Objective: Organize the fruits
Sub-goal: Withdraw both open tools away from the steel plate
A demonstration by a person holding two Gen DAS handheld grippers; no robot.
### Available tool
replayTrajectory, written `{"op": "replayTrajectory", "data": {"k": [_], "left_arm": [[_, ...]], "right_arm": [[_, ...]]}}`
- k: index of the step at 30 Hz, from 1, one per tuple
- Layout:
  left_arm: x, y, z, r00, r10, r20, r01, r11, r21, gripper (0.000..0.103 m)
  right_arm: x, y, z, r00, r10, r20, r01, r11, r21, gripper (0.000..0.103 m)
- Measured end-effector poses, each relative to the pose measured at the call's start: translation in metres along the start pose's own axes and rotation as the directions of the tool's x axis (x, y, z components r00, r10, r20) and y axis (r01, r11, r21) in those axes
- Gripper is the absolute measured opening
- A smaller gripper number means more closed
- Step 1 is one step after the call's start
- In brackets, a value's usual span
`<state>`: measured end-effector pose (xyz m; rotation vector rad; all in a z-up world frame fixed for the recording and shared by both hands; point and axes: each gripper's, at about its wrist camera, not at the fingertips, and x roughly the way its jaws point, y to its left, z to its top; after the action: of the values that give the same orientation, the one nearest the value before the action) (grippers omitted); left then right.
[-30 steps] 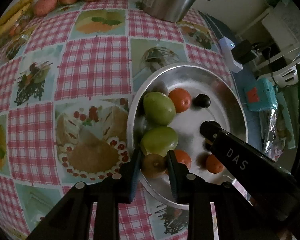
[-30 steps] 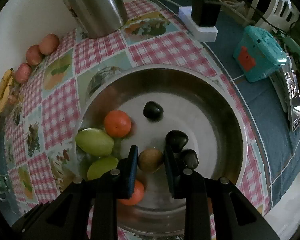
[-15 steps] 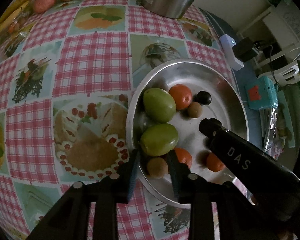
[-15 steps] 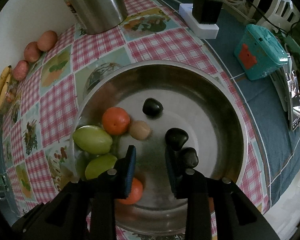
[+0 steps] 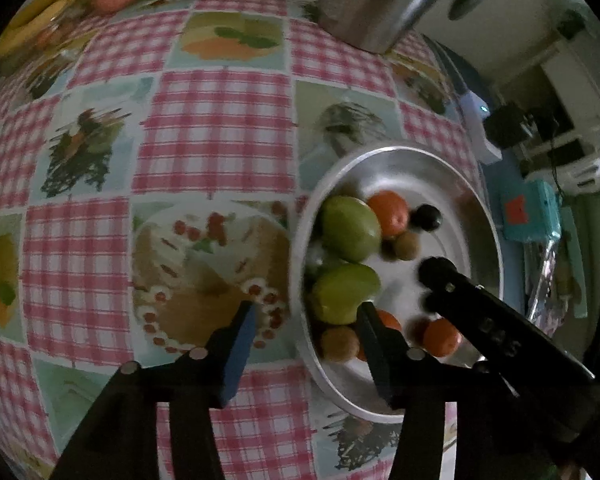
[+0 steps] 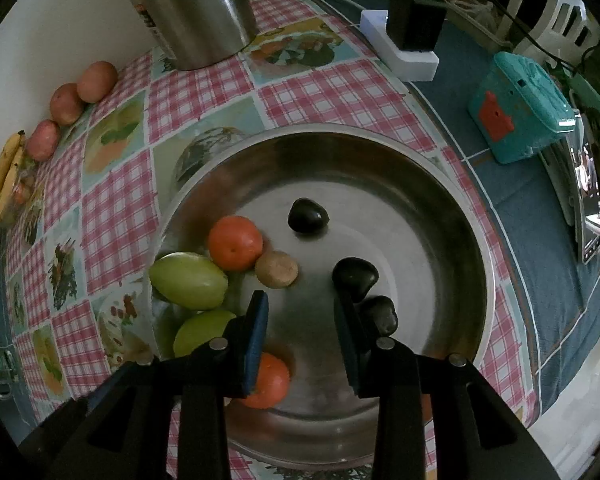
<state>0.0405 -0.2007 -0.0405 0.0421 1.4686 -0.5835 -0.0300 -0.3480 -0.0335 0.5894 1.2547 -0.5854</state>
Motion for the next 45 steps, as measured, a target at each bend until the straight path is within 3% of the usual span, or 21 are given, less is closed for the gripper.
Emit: {"op": "replayTrajectory", "data": {"k": [6, 12, 14, 18, 23, 30, 33, 34, 39, 45], "left_arm": [[-0.007, 0.025, 0.007, 1.000, 0.015, 0.020, -0.013, 0.996, -0.085, 0.063], [-0.018, 0.044, 0.012, 0.992, 0.102, 0.079, -0.091, 0.987, -0.129, 0.085], [-0.019, 0.048, 0.012, 0.986, 0.134, 0.099, -0.120, 0.984, -0.130, 0.096], [-0.021, 0.055, 0.013, 0.974, 0.183, 0.133, -0.165, 0.977, -0.137, 0.103], [-0.022, 0.063, 0.013, 0.964, 0.218, 0.152, -0.197, 0.970, -0.143, 0.103], [-0.023, 0.072, 0.008, 0.957, 0.245, 0.156, -0.223, 0.964, -0.147, 0.103], [-0.022, 0.074, 0.009, 0.954, 0.253, 0.162, -0.231, 0.962, -0.146, 0.103], [-0.022, 0.075, 0.008, 0.953, 0.257, 0.164, -0.234, 0.961, -0.147, 0.103], [-0.023, 0.083, 0.003, 0.954, 0.247, 0.168, -0.221, 0.962, -0.162, 0.103], [-0.035, 0.087, -0.006, 0.941, 0.263, 0.214, -0.232, 0.959, -0.161, 0.103]], "right_arm": [[-0.001, 0.004, 0.000, 1.000, 0.001, 0.002, -0.001, 1.000, -0.015, 0.035], [0.000, 0.007, 0.000, 1.000, 0.000, 0.002, 0.000, 0.999, -0.033, 0.035], [0.000, 0.010, -0.001, 1.000, -0.003, 0.000, 0.003, 0.999, -0.042, 0.035], [0.000, 0.015, -0.003, 1.000, -0.010, 0.006, 0.010, 0.998, -0.064, 0.035], [-0.001, 0.025, -0.007, 1.000, -0.005, 0.024, 0.008, 0.994, -0.111, 0.038], [-0.001, 0.034, -0.009, 0.999, 0.014, 0.041, -0.008, 0.989, -0.150, 0.057], [0.000, 0.038, -0.009, 0.999, 0.013, 0.049, -0.004, 0.986, -0.168, 0.084], [0.000, 0.039, -0.011, 0.998, 0.006, 0.055, 0.004, 0.985, -0.172, 0.086], [0.001, 0.039, -0.017, 0.998, -0.013, 0.057, 0.022, 0.984, -0.176, 0.092], [-0.003, 0.044, -0.032, 0.996, -0.025, 0.083, 0.042, 0.977, -0.208, 0.092]]}}
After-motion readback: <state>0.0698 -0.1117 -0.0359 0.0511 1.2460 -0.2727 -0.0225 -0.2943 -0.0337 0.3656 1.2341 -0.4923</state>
